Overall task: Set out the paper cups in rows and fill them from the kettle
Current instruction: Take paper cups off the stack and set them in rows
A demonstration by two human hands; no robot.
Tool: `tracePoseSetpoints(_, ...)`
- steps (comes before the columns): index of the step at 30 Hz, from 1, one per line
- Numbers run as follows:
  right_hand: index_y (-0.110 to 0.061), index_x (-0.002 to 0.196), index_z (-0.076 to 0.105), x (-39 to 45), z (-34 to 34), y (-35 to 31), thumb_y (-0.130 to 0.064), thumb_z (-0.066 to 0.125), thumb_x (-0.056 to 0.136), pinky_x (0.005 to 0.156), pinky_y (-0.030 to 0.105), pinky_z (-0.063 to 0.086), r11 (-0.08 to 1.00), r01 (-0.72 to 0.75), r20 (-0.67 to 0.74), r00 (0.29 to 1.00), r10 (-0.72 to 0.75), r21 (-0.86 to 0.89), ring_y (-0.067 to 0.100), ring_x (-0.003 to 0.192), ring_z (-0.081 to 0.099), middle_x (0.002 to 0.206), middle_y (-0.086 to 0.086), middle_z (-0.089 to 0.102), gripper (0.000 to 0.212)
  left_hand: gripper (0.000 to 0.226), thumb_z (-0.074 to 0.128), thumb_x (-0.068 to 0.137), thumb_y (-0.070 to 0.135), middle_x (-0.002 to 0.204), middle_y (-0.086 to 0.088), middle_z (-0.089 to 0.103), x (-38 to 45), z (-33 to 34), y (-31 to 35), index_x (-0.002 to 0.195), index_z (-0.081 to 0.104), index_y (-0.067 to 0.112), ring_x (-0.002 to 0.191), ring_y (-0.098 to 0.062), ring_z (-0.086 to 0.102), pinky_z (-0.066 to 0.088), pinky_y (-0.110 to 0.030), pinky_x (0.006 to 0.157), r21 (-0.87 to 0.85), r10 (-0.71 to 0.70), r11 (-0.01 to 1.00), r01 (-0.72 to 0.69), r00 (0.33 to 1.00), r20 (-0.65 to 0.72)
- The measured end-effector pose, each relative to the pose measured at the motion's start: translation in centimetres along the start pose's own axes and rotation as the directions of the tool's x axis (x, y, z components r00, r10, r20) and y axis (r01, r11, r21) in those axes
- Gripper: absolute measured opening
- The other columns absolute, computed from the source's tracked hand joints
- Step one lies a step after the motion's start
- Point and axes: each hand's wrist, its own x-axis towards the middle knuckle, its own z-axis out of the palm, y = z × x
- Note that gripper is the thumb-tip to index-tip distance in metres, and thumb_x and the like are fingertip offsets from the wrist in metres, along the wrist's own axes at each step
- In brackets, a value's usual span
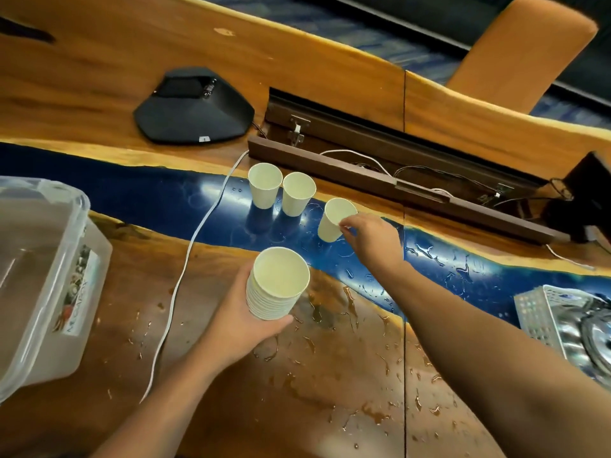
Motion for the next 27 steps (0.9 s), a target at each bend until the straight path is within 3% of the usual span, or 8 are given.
tracePoseSetpoints(9, -0.024, 0.114, 0.072, 3.9, 0.6, -0.3, -0.025, 0.068, 0.093, 0.079, 0.035, 0.056, 0.996, -0.087, 0.039, 0.995, 0.087, 0.017, 0.025, 0.101, 0.066, 0.121, 0.003, 0.069, 0.021, 0.09, 0.093, 0.065, 0.026, 0.111, 0.044, 0.043, 1.5, 0.7, 0.8, 0.115, 0.028, 0.065, 0.11, 0.023, 0.04, 0.04, -0.003, 0.076, 0.039, 0.006, 0.999, -0.008, 0.999, 0.048)
tracePoseSetpoints(17, -0.024, 0.12, 0.069, 4.5, 0.8, -0.1, -0.027, 0.068, 0.092, 0.08, 0.033, 0.056, 0.993, -0.103, 0.064, 0.993, 0.099, 0.059, 0.023, 0.103, 0.066, 0.126, 0.002, 0.067, 0.028, 0.09, 0.092, 0.066, 0.028, 0.121, 0.028, 0.047, 2.2, 1.4, 0.8, 0.127, 0.03, 0.051, 0.116, -0.001, 0.049, 0.043, -0.012, 0.087, 0.053, -0.004, 0.999, 0.0, 0.998, 0.069)
tracePoseSetpoints(22, -0.03, 0.135, 0.057, 2.8, -1.4, -0.9, -0.04, 0.066, 0.091, 0.089, 0.036, 0.055, 0.977, -0.071, -0.046, 0.996, 0.082, 0.202, 0.018, 0.115, 0.06, 0.136, -0.004, 0.06, 0.046, 0.094, 0.092, 0.065, 0.03, 0.122, 0.029, 0.046, 2.4, 1.8, 0.5, 0.13, 0.028, 0.053, 0.116, 0.003, 0.049, 0.042, -0.011, 0.085, 0.051, -0.004, 0.999, 0.0, 0.997, 0.073)
tracePoseSetpoints(27, -0.025, 0.121, 0.068, -2.2, -6.4, -3.0, -0.037, 0.056, 0.097, 0.089, 0.034, 0.052, 0.899, 0.087, -0.059, 0.996, -0.068, 0.43, 0.007, 0.102, 0.056, 0.121, -0.006, 0.068, 0.029, 0.093, 0.092, 0.065, 0.025, 0.124, 0.029, 0.049, 2.7, 2.3, 0.8, 0.133, 0.033, 0.045, 0.115, 0.01, 0.048, 0.039, -0.006, 0.083, 0.019, 0.023, 1.0, -0.025, 0.996, 0.089)
